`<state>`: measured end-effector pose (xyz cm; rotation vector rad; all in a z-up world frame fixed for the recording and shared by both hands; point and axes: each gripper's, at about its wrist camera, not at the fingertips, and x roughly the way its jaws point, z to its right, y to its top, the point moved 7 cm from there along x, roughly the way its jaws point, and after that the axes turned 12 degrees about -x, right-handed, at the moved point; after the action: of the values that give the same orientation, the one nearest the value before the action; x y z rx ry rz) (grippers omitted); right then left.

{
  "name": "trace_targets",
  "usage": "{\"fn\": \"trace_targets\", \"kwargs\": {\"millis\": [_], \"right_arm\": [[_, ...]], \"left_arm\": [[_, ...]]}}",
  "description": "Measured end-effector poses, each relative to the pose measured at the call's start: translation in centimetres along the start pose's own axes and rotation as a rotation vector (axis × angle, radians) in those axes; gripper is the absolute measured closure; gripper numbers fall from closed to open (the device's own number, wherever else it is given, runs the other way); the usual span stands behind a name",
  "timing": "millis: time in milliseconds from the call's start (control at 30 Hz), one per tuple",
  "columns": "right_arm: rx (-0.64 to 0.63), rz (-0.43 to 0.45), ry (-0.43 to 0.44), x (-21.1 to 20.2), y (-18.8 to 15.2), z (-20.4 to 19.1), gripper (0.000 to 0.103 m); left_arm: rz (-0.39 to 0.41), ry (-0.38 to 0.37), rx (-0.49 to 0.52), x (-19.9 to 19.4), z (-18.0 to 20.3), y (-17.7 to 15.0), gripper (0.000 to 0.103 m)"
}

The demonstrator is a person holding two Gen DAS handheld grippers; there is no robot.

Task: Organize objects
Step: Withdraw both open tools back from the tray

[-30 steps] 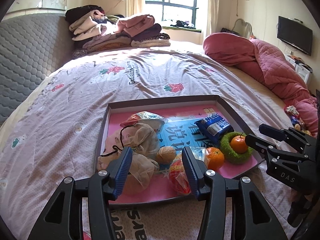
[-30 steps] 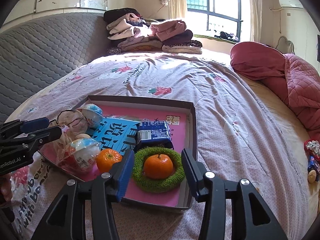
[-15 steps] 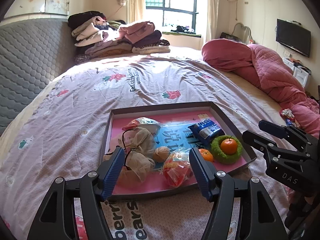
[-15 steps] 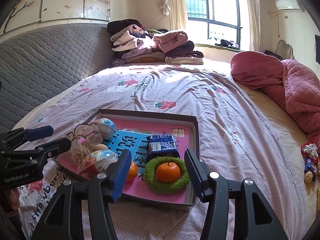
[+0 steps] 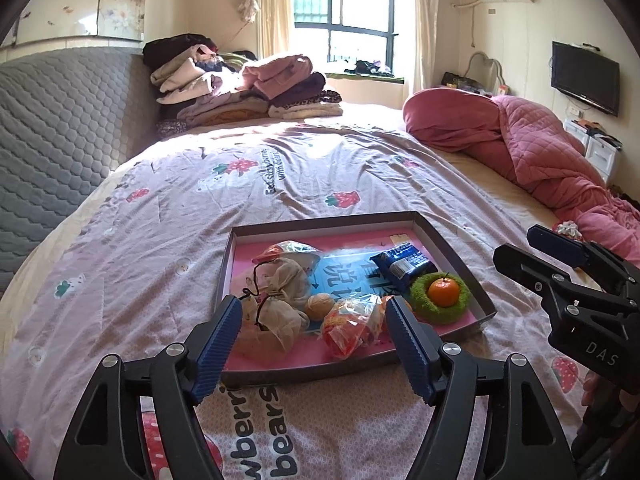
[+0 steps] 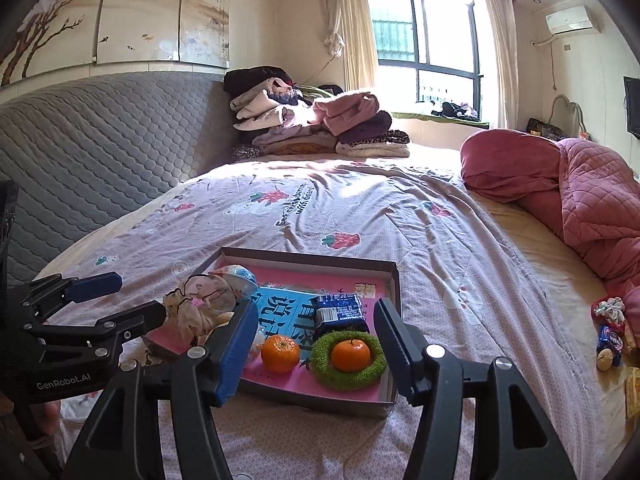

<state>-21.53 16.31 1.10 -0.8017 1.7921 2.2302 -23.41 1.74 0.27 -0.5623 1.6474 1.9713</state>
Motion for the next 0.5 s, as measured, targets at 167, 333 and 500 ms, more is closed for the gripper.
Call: {"fn": "trace_targets", "kwargs": {"millis": [167, 333, 500], "right_arm": [[0.008, 0.010, -0.001, -1.0, -0.1, -0.2, 0.043], [0.012, 0.029, -0.003, -2.2, -0.1, -0.3, 0.043], [0.016, 0.046, -0.002, -3.2, 0.0, -0.7, 0.043]], "left_arm": [[0.019, 0.009, -0.015, -1.0, -0.3, 0.2, 0.026], [0.040, 0.035, -0.018, -2.0, -0.5, 0.4, 0.026], [0.059, 0.058, -0.029, -3.1, -0.9, 0.6, 0.025]]}}
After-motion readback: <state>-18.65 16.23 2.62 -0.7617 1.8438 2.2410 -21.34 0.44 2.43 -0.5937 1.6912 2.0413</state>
